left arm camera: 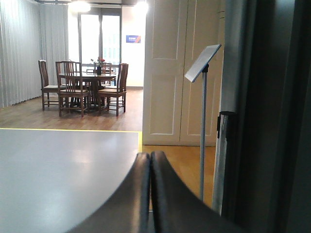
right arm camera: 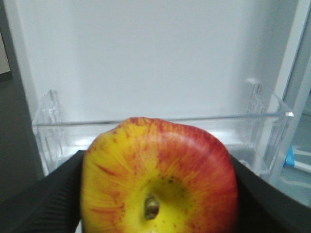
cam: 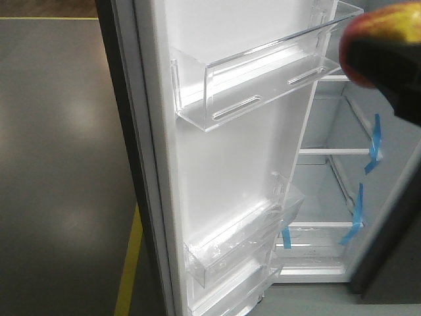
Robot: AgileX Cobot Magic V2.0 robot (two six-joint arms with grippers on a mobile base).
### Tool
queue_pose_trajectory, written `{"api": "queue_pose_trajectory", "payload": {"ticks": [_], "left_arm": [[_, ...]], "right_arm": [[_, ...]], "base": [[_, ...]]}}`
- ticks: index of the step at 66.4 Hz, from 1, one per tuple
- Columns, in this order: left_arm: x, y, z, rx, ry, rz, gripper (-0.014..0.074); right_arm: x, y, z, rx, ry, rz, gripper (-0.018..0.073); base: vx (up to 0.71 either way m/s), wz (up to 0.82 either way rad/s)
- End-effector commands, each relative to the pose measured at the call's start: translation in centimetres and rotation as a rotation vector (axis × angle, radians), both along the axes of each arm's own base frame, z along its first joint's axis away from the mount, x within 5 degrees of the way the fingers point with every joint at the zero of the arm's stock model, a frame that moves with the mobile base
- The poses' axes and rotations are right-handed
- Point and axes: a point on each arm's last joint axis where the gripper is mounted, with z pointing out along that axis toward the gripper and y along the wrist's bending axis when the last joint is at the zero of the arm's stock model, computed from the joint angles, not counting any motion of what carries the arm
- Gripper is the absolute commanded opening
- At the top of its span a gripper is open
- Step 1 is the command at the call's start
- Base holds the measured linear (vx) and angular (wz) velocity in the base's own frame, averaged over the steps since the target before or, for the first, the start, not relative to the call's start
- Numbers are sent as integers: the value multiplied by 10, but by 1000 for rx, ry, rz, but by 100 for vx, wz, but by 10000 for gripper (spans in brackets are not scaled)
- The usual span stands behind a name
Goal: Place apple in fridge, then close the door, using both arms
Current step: 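Raise the held apple with the right gripper toward the upper door bin, then lower the apple into the upper door bin and open the right gripper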
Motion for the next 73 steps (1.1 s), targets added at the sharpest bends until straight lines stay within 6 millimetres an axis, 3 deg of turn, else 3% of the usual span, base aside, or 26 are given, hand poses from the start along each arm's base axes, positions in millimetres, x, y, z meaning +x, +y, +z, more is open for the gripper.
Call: {"api": "queue_pose_trajectory", "payload": {"ticks": [1, 23, 38, 54, 73], "left_arm": [[-1, 0, -2, -7, -59, -3, -6], [-1, 0, -2, -7, -59, -3, -6], [-1, 0, -2, -7, -59, -3, -6], [-1, 0, -2, -7, -59, -3, -6], [-1, 0, -2, -7, -59, -3, -6]], "right_arm": [[15, 5, 31, 35, -130, -13, 197], [77, 31, 67, 45, -163, -14, 197], [115, 48, 60, 6, -96, -5, 206], [135, 56, 40, -57, -7, 0, 255], [137, 58, 32, -79, 40, 7, 419]], "base": [[0, 0], [0, 0], [0, 0], [0, 0], [0, 0]]}}
